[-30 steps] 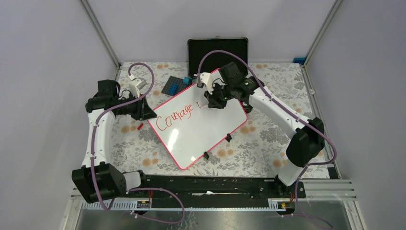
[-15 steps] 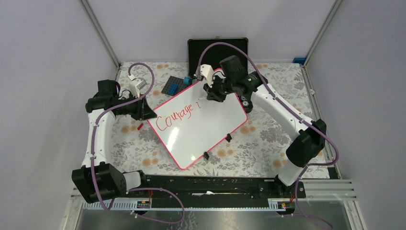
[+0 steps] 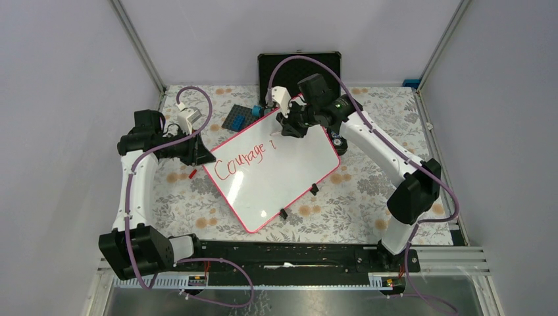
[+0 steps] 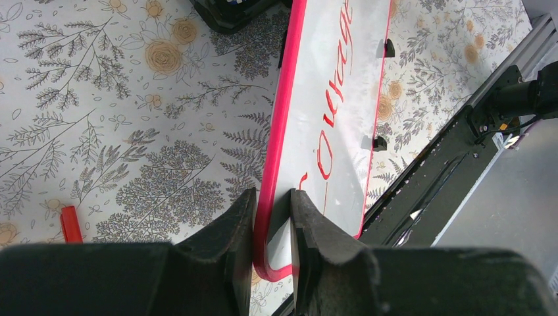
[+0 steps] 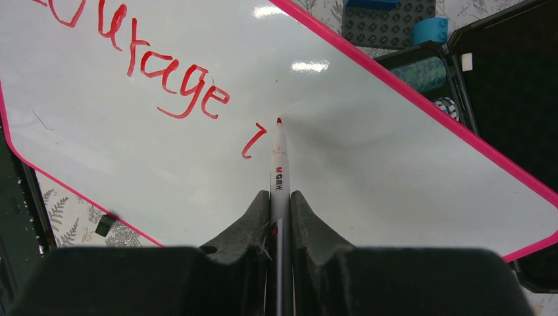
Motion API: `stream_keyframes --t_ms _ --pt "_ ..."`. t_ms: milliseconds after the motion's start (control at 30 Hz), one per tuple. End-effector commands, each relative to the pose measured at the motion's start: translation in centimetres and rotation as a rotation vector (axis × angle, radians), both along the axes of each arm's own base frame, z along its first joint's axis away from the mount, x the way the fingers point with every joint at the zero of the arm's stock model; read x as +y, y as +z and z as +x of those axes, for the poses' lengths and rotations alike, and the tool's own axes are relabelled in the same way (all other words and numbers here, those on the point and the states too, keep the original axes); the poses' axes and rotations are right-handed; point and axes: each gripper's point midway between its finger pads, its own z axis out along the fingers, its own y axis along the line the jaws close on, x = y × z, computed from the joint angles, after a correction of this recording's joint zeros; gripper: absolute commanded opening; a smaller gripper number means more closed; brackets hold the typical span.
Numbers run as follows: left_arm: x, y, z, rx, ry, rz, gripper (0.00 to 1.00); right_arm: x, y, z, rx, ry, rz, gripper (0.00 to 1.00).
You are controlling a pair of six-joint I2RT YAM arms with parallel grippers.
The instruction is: Write a sentence on the whiteboard
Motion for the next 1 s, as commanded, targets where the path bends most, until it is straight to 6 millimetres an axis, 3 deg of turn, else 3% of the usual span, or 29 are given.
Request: stream_keyframes --t_ms 0,533,967 --pt "0.6 0.1 0.6 -0.067 -0.001 0.050 0.05 1.1 0.9 -0.3 -0.003 0.026 0.022 0.00" --pt "0.6 0.0 0.7 -0.065 -0.003 0.051 0.05 0.6 -0.5 -1.0 0.020 0.034 -0.005 0.00" --pt "0.6 0.0 0.7 -0.064 -0.003 0.048 0.05 -1.1 2.0 -1.4 0.003 0.015 0.050 0.00"
